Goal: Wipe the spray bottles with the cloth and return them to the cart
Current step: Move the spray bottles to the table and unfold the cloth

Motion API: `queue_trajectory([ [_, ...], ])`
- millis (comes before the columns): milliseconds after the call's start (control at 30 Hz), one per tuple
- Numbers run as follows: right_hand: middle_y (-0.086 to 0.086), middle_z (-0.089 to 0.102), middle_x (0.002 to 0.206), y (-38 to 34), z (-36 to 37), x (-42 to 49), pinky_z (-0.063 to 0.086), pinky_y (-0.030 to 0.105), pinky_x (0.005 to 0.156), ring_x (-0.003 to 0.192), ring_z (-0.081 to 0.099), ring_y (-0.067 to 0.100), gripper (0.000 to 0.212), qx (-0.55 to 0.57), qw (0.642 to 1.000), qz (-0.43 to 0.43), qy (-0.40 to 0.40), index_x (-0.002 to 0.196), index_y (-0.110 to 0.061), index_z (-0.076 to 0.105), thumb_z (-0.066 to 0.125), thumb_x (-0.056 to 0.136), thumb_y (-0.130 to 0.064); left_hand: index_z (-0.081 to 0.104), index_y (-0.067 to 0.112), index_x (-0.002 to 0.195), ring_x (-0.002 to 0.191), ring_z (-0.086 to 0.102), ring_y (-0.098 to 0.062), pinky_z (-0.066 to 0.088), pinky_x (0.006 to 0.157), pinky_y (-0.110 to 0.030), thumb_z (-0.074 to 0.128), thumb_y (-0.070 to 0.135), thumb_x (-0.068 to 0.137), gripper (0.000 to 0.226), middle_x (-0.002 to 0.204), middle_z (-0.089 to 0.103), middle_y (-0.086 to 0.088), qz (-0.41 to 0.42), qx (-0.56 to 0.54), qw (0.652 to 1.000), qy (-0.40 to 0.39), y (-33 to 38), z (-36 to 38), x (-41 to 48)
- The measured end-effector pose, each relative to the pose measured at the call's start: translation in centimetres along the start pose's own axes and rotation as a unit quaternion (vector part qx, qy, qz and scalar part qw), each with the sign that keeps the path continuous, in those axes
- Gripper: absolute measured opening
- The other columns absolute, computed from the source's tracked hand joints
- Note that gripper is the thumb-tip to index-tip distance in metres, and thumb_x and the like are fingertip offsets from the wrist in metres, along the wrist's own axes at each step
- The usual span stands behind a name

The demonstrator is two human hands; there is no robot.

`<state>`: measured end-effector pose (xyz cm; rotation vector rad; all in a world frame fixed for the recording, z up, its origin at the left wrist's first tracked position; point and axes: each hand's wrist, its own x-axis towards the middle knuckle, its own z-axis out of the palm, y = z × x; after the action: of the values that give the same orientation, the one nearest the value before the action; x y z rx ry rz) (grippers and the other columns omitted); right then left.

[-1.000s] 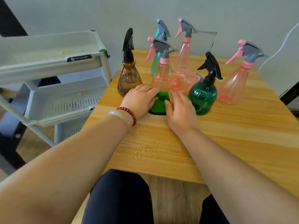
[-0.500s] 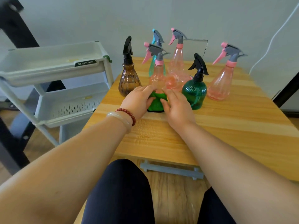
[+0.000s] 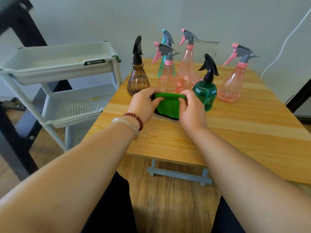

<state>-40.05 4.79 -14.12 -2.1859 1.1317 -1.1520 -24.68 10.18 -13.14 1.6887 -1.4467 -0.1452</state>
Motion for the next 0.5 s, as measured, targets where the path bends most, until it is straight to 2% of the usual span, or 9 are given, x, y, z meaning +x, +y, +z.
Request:
queue_trajectory([
  [67, -0.003, 0.057, 0.09, 0.1, 0.5, 0.5, 0.03, 0.023, 0.059, 0.078, 0.051, 0.015, 0.011, 0.033, 0.999, 0.007, 0.025, 0.105, -0.011, 0.057, 0.046, 0.102, -0.013, 0.066, 0.018, 0.111, 0.094, 0.06, -0.009, 0.05, 0.083, -0.019, 0.06, 0.02, 0.096, 0.016, 0.102, 0.064, 0.007, -0.042, -0.065, 0.997, 0.004, 0.1, -0.1, 0.4],
  [167, -0.001, 0.055, 0.09, 0.0, 1.1, 1.7, 0.031, 0.017, 0.063, 0.078, 0.049, 0.016, 0.01, 0.062, 0.997, 0.011, 0.052, 0.105, -0.011, 0.056, 0.046, 0.102, -0.011, 0.059, 0.023, 0.108, 0.09, 0.062, -0.006, 0.053, 0.076, -0.017, 0.056, 0.02, 0.099, 0.01, 0.096, 0.062, 0.013, -0.069, -0.131, 0.989, -0.005, 0.3, 0.0, 1.1],
  [233, -0.001, 0.054, 0.092, 0.1, 1.5, 2.4, 0.03, 0.011, 0.062, 0.079, 0.048, 0.016, 0.012, 0.066, 0.996, 0.016, 0.064, 0.109, -0.009, 0.056, 0.046, 0.102, -0.012, 0.057, 0.026, 0.108, 0.091, 0.063, -0.006, 0.055, 0.077, -0.019, 0.056, 0.022, 0.099, 0.01, 0.096, 0.062, 0.013, -0.081, -0.159, 0.984, -0.001, 0.2, 0.3, 1.8],
  [333, -0.003, 0.054, 0.082, 0.8, 2.0, 3.7, 0.027, 0.019, 0.059, 0.068, 0.048, 0.014, 0.017, 0.063, 0.995, 0.021, 0.072, 0.112, -0.005, 0.055, 0.046, 0.103, -0.015, 0.058, 0.028, 0.111, 0.097, 0.063, -0.009, 0.057, 0.085, -0.029, 0.06, 0.025, 0.097, 0.015, 0.103, 0.061, 0.012, -0.108, -0.192, 0.975, 0.014, -0.4, 1.0, 3.0],
  [400, -0.008, 0.05, 0.069, 1.2, 2.4, 4.4, 0.029, 0.021, 0.052, 0.058, 0.047, 0.004, 0.018, 0.06, 0.996, 0.036, 0.062, 0.113, -0.007, 0.054, 0.045, 0.104, -0.02, 0.059, 0.028, 0.111, 0.099, 0.064, -0.011, 0.057, 0.087, -0.033, 0.062, 0.027, 0.095, 0.017, 0.107, 0.062, 0.009, -0.131, -0.207, 0.969, 0.016, -0.9, 1.6, 3.7],
  [500, -0.012, 0.05, 0.07, 1.9, 2.9, 5.1, 0.028, 0.022, 0.053, 0.058, 0.05, -0.001, 0.013, 0.075, 0.995, 0.054, 0.045, 0.109, -0.017, 0.052, 0.051, 0.102, -0.028, 0.061, 0.026, 0.112, 0.099, 0.065, -0.014, 0.057, 0.088, -0.036, 0.064, 0.028, 0.094, 0.019, 0.111, 0.064, 0.003, -0.147, -0.217, 0.965, 0.015, -1.6, 2.2, 4.6],
])
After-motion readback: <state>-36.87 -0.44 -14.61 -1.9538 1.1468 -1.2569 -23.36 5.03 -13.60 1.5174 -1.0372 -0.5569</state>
